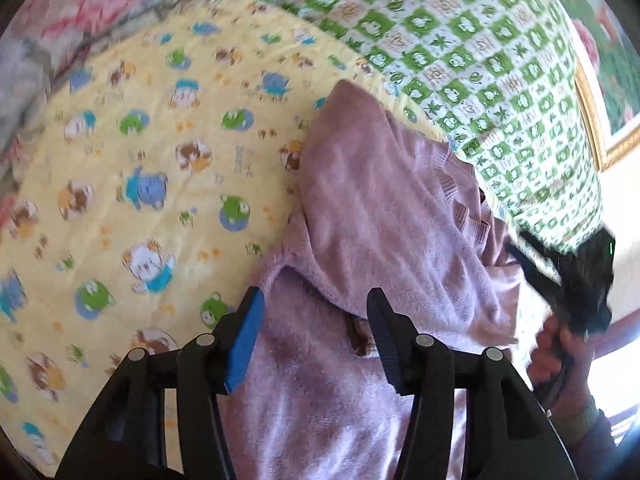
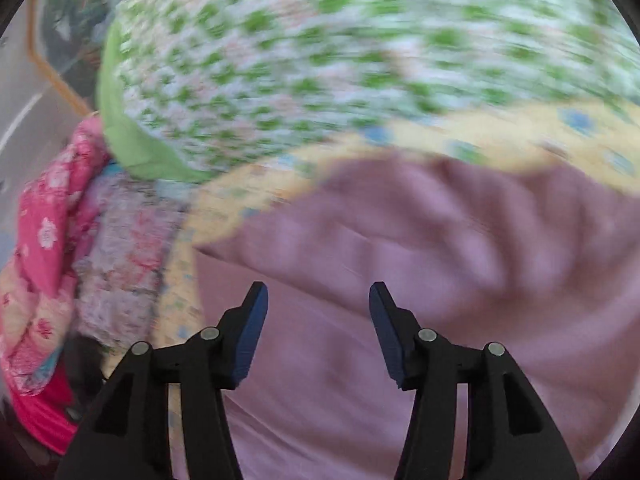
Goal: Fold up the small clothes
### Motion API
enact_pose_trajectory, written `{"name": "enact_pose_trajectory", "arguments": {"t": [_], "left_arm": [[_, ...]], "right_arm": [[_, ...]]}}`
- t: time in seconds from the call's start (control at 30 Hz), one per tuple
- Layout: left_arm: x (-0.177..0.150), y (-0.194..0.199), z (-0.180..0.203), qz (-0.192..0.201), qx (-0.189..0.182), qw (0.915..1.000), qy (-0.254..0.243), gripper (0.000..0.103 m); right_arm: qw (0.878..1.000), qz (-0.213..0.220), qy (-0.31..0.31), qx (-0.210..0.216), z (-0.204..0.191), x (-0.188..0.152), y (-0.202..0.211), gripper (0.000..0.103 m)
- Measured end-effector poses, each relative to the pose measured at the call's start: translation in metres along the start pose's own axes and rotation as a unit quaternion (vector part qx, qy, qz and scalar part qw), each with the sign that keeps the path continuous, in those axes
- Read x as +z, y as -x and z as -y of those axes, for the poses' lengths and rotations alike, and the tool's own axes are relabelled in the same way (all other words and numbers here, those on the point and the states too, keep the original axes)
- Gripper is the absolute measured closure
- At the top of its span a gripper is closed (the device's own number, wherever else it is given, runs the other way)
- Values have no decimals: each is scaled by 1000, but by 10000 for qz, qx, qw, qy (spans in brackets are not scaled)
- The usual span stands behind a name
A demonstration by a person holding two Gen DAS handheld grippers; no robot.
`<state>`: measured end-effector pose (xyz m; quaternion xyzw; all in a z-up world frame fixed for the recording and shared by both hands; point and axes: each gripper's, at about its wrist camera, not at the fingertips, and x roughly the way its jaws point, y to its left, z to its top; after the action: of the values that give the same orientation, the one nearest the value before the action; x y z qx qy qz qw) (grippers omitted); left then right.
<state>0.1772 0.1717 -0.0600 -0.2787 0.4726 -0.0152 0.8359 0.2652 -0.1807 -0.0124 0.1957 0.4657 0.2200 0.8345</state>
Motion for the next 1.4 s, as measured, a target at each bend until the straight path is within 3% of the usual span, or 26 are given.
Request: {"name": "enact_pose_trajectory", "arguments": {"t": [0.13, 0.3, 0.43, 0.53, 0.6, 0.63, 0.67, 0.7, 0.73, 0.77, 0.8, 0.9, 1.1, 1.2, 1.27, 1.37, 1.4], "left_arm": [[14, -2, 7, 51, 263, 9993, -273, 47], [46, -25, 21, 127, 529, 9971, -526, 39], [70, -51, 27, 53, 738, 9955, -590, 38], [84, -71, 27, -17, 849, 9948, -567, 38], [91, -83, 25, -98, 922, 9946, -474, 38], [93, -88, 24, -109, 949, 9944, -452, 38], [95, -90, 25, -94, 985, 9940, -464, 40], [97, -93, 26, -79, 1095, 9926, -514, 47], [98, -96, 27, -75, 1229, 9907, -575, 68], [101, -98, 28, -75, 1306, 9897, -588, 77], [102, -97, 28, -39, 1326, 9896, -556, 79], [103, -96, 25, 69, 1451, 9881, -498, 78], [100, -103, 22, 41, 1632, 9848, -590, 69], [100, -93, 21, 65, 1604, 9853, -590, 67], [99, -82, 20, 93, 1565, 9859, -581, 64], [92, -64, 19, 73, 1474, 9871, -613, 61], [86, -58, 19, 50, 1426, 9876, -650, 54]], "right_arm": [[9951, 191, -656, -712, 62, -44, 51, 49], [9841, 354, -1223, -1235, 105, -70, 82, 49], [9836, 258, -1083, -1421, 113, -71, 79, 49], [9800, -12, -736, -1851, 108, -68, 63, 49], [9804, -108, -709, -1834, 109, -70, 56, 49], [9841, -246, -710, -1608, 109, -70, 49, 59], [9864, -327, -682, -1460, 108, -70, 46, 96], [9878, -387, -631, -1370, 107, -68, 44, 97], [9884, -346, -608, -1351, 105, -65, 46, 97], [9897, -161, -594, -1296, 104, -61, 53, 97], [9903, 56, -611, -1249, 104, -58, 62, 97], [9873, 408, -731, -1350, 114, -47, 77, 97], [9798, -358, -703, -1840, 130, -58, 42, 94], [9805, -198, -789, -1787, 120, -60, 54, 82], [9823, -62, -791, -1696, 113, -63, 67, 61], [9842, 74, -668, -1640, 101, -70, 86, 56], [9848, 68, -658, -1607, 99, -70, 89, 57]]}}
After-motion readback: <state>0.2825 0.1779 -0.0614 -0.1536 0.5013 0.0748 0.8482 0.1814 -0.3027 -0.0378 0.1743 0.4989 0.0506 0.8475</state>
